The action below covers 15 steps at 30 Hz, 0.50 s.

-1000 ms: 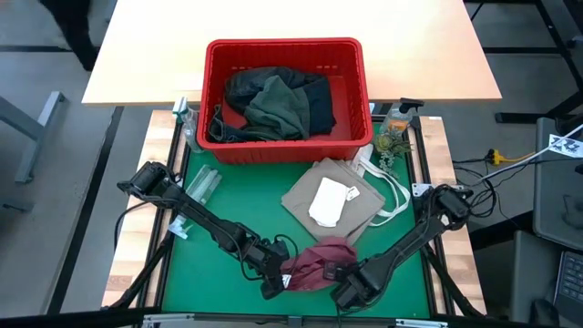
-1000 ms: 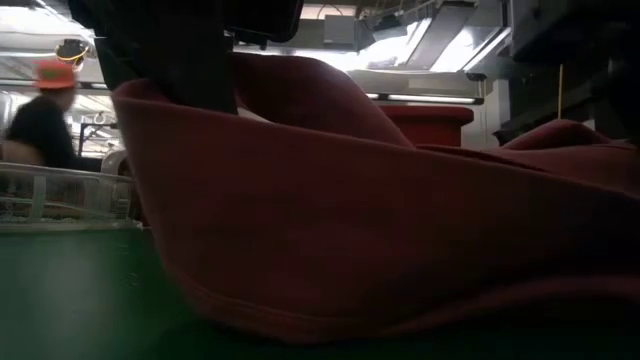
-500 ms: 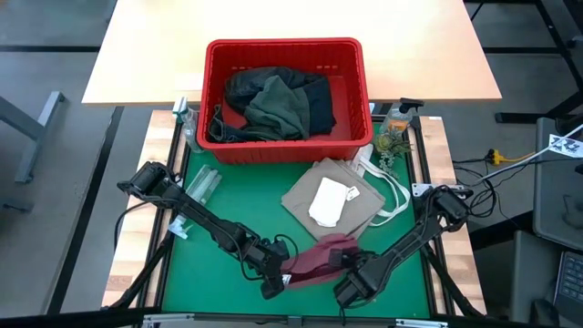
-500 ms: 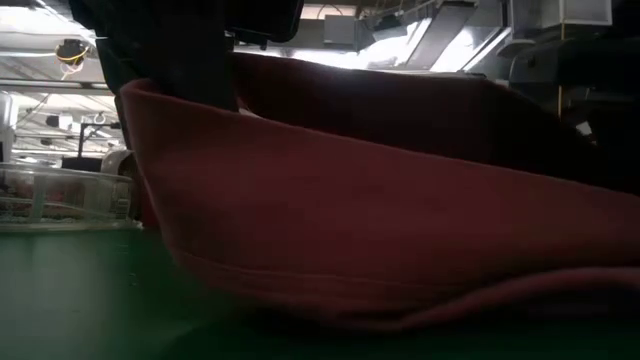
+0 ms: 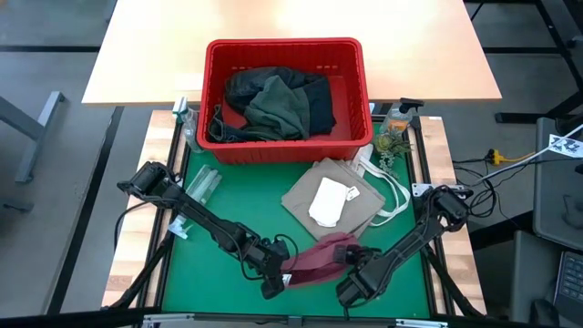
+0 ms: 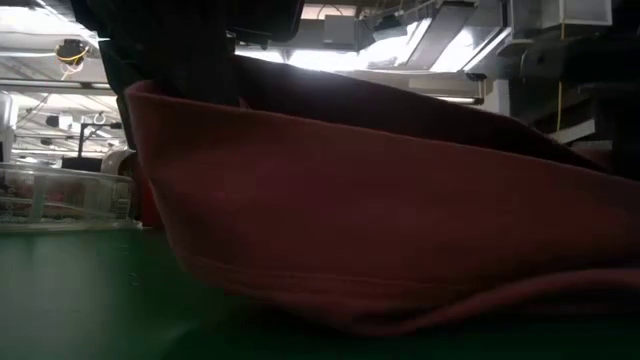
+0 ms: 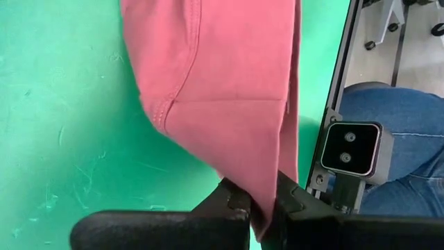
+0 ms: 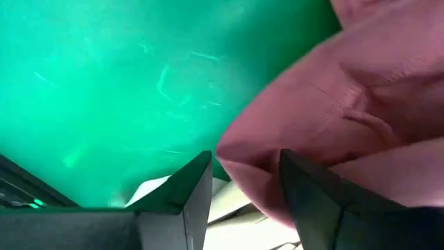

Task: Fold laundry
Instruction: Fold the pink underwear

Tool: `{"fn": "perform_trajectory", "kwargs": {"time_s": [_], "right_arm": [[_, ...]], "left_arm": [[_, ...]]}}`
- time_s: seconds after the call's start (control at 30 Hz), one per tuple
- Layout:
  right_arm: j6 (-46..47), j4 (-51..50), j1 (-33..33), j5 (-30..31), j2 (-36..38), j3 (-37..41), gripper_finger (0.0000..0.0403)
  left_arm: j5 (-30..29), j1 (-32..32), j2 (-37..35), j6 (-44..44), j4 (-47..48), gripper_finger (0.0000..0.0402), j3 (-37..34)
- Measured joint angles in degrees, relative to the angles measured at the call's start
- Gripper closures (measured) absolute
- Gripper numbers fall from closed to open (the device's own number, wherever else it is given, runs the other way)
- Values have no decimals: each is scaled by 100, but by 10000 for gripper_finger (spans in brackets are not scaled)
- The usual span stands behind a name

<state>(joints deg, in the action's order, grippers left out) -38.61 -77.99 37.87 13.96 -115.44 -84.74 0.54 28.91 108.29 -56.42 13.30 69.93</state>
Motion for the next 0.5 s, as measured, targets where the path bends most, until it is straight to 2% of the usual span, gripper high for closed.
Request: {"fn": "perform_trajectory", "kwargs": {"time_s": [0.23, 0.5], "right_arm": [[103, -3, 0, 11, 0, -38, 236], [78, -144, -2, 515, 7, 40, 236]], "left_arm": [[-2, 0, 0, 2, 2, 401, 0], [-4, 0, 0, 2, 2, 401, 0]]}}
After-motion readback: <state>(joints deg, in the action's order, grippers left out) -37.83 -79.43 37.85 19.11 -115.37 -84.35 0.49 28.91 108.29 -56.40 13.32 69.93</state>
